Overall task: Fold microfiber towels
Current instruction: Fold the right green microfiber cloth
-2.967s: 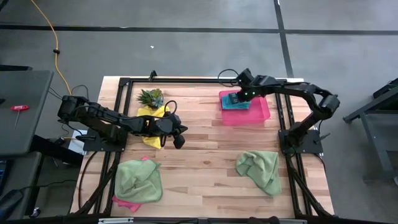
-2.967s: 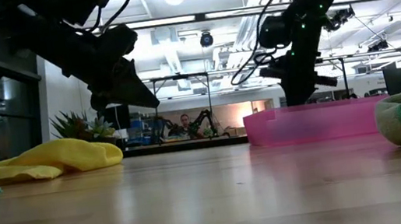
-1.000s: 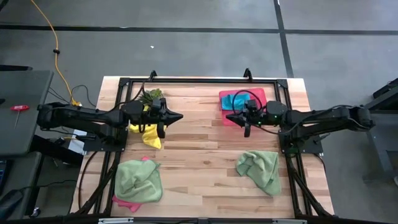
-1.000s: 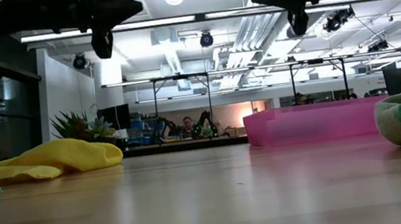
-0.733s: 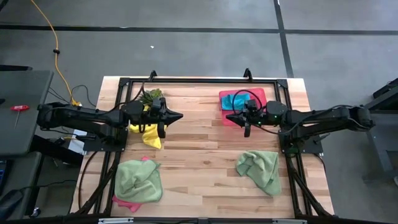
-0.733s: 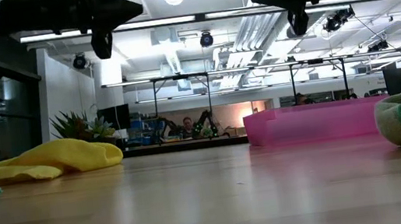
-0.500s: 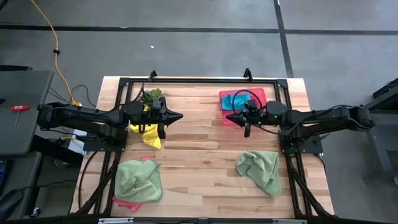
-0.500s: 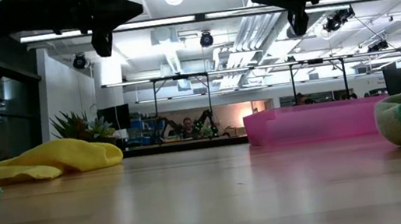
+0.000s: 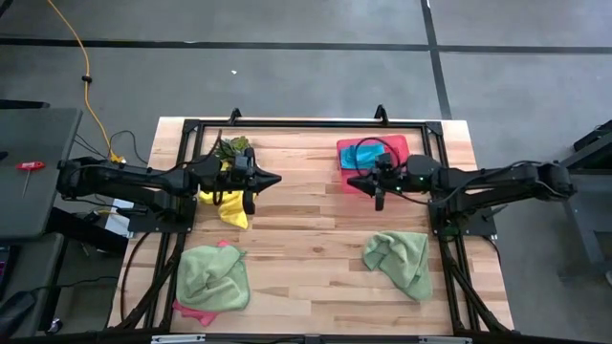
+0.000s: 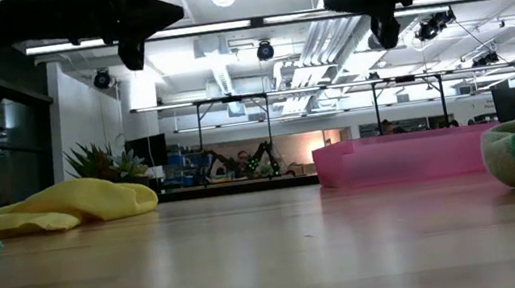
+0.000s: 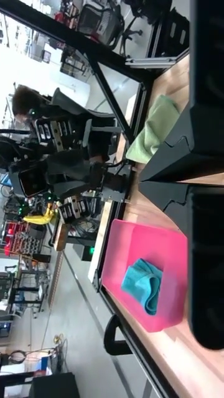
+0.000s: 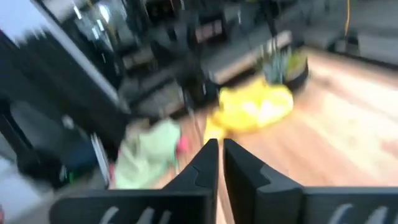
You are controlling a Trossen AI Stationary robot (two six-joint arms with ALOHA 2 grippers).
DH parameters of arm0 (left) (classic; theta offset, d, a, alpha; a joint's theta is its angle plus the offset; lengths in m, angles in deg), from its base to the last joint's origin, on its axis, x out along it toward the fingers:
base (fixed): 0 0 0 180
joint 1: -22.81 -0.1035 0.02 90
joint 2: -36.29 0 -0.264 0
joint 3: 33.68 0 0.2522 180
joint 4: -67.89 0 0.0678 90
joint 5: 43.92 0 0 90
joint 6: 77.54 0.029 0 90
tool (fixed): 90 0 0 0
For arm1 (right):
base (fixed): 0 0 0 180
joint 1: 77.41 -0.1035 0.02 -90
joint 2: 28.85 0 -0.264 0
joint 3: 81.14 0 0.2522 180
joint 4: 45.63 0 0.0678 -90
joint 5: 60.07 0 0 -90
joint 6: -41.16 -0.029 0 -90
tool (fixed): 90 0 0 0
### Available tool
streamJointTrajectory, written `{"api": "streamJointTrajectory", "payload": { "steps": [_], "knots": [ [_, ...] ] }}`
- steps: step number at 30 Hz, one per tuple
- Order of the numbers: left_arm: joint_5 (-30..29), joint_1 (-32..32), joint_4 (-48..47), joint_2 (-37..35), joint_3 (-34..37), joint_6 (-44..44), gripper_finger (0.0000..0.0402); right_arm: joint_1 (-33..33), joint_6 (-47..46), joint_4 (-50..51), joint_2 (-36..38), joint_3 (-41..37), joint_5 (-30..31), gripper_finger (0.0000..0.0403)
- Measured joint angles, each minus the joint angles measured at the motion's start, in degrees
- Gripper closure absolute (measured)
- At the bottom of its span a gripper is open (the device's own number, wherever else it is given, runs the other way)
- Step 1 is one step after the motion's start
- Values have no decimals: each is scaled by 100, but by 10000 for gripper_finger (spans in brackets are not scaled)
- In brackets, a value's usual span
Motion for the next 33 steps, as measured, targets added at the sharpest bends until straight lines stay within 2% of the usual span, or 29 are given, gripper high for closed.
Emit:
{"api": "streamJointTrajectory", "payload": {
  "steps": [5,8,11,14,18,23,27,30,33],
  "knots": [
    [-2,15,-81,0,0,-12,401,-597,277,2944,-252,1024,-134,333],
    [-12,15,-159,2,0,-82,401,-1110,13,4148,-558,1439,-210,296],
    [-27,13,-247,1,0,-94,401,-1701,-498,4664,-886,1551,-328,259],
    [-28,13,-309,2,0,-98,401,-2247,-1101,4652,-1213,1522,-728,229],
    [-28,13,-311,2,0,-98,401,-2858,-1850,4670,-1766,1468,-750,214],
    [-31,13,-313,0,0,-10,401,-3218,-2109,4465,-2547,1471,-585,218],
    [-63,13,-408,2,-2,162,401,-3230,-2037,4437,-3134,1567,-524,240],
    [-149,13,-413,1,-2,204,401,-3162,-1842,4488,-3478,1695,-384,287],
    [-259,9,-413,2,-2,206,401,-2993,-1573,4350,-3747,1846,-407,366]
  ]
}}
